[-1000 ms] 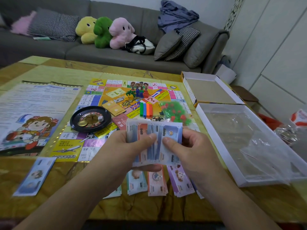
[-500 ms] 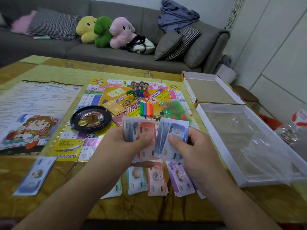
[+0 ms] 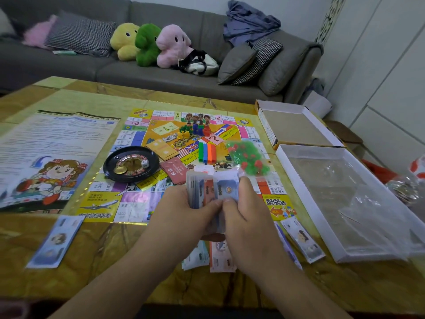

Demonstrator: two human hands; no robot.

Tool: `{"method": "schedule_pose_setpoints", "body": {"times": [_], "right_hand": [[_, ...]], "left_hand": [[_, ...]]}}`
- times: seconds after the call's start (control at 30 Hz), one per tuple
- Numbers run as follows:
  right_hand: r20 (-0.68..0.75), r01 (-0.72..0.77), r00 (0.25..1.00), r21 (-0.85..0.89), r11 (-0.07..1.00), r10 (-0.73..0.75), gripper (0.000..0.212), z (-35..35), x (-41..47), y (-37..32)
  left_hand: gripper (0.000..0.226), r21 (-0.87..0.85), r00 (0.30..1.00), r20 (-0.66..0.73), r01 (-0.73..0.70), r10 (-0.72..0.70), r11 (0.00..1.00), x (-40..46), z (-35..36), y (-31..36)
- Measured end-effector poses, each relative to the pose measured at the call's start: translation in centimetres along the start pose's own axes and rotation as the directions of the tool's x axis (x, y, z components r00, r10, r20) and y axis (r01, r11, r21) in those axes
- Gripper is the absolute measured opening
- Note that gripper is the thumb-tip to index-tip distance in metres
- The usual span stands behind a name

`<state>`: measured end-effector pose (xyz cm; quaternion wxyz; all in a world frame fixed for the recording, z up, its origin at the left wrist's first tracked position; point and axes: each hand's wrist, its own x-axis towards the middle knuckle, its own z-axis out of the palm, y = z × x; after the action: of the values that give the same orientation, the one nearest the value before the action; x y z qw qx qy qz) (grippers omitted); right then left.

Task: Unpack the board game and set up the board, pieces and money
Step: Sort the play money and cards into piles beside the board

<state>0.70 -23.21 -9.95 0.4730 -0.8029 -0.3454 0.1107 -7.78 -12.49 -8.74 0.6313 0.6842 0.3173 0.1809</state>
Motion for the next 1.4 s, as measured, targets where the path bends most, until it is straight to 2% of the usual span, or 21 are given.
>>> {"method": "schedule_pose_setpoints", "body": {"times": [0.07, 0.13, 0.27, 0.4, 0.47, 0.57, 0.67, 0.73, 0.83, 0.93, 1.03, 1.1, 1.17, 1.2, 1.3, 1.37, 1.4], "right_hand": [[0.029, -0.028, 0.999, 0.059, 0.998, 0.026, 0.006, -0.4, 0.3, -0.3], [-0.003, -0.068, 0.998, 0.121, 0.99, 0.069, 0.008, -1.0, 0.7, -0.7], [-0.031, -0.171, 0.983, 0.223, 0.96, 0.182, 0.01, -2.0, 1.4, -1.5], [-0.007, -0.258, 0.96, 0.366, 0.894, 0.28, 0.015, -0.9, 1.7, -2.5], [0.03, -0.297, 0.951, 0.382, 0.875, 0.309, 0.022, 0.5, 1.6, -3.0], [0.094, -0.325, 0.946, 0.292, 0.899, 0.312, 0.018, 3.1, 1.0, -3.7], [0.217, -0.329, 0.934, 0.209, 0.921, 0.285, 0.012, 7.5, 0.5, -5.4], [0.291, -0.311, 0.922, 0.166, 0.936, 0.255, 0.011, 11.0, 0.4, -6.8], [0.327, -0.292, 0.912, 0.088, 0.952, 0.25, 0.01, 16.1, 0.6, -8.5], [0.318, -0.272, 0.916, 0.044, 0.961, 0.244, 0.004, 20.0, 1.1, -9.6], [0.243, -0.156, 0.953, -0.11, 0.982, 0.179, 0.006, 22.1, 0.9, -10.1], [0.225, -0.043, 0.969, -0.259, 0.965, 0.103, 0.021, 22.7, 0.2, -10.3], [0.272, 0.129, 0.962, -0.459, 0.879, 0.0, 0.039, 22.9, -0.5, -10.5], [0.29, 0.195, 0.956, -0.516, 0.834, -0.045, 0.04, 22.8, -0.8, -10.8], [0.271, 0.208, 0.96, -0.509, 0.835, -0.074, 0.028, 21.7, -0.7, -11.0], [0.223, 0.102, 0.975, -0.421, 0.901, -0.006, 0.015, 19.9, 0.0, -10.7], [0.2, 0.019, 0.979, -0.306, 0.952, 0.045, 0.006, 18.7, 0.6, -10.3]], "left_hand": [[0.008, -0.036, 0.999, 0.026, 0.025, -0.024, 0.999, 0.1, -0.5, 0.4], [0.012, -0.062, 0.998, 0.039, 0.045, -0.043, 0.997, 0.4, -1.2, 0.7], [0.016, -0.036, 0.996, 0.058, 0.066, -0.064, 0.997, 0.5, -2.8, 1.2], [0.006, -0.013, 0.996, -0.085, -0.017, 0.016, 1.0, 1.1, -5.8, 1.5], [0.004, -0.027, 0.985, -0.166, -0.053, 0.048, 0.998, 1.3, -8.1, 1.5], [0.008, -0.057, 0.96, -0.27, -0.094, 0.075, 0.994, 1.7, -11.1, 2.1], [0.003, -0.13, 0.936, -0.346, -0.116, 0.065, 0.985, 2.2, -14.2, 2.1], [0.01, -0.175, 0.916, -0.398, -0.13, 0.051, 0.976, 2.6, -15.9, 1.7], [0.019, -0.257, 0.905, -0.424, -0.13, 0.009, 0.957, 2.7, -17.6, 1.4], [0.014, -0.323, 0.909, -0.417, -0.139, -0.009, 0.936, 2.6, -18.6, 1.5], [0.011, -0.341, 0.914, -0.405, -0.159, 0.008, 0.927, 2.5, -19.2, 1.5], [0.012, -0.35, 0.916, -0.4, -0.163, 0.01, 0.923, 2.6, -19.4, 1.4], [0.01, -0.354, 0.923, -0.383, -0.169, 0.022, 0.92, 2.8, -19.5, 1.2], [0.009, -0.348, 0.926, -0.378, -0.17, 0.029, 0.922, 2.9, -19.5, 1.0], [0.014, -0.335, 0.939, -0.344, -0.151, 0.028, 0.93, 2.9, -19.3, 0.9], [0.019, -0.377, 0.956, -0.294, -0.115, -0.001, 0.919, 2.6, -19.0, 1.0], [0.022, -0.39, 0.964, -0.264, -0.097, -0.011, 0.915, 2.4, -18.8, 1.1]]}}
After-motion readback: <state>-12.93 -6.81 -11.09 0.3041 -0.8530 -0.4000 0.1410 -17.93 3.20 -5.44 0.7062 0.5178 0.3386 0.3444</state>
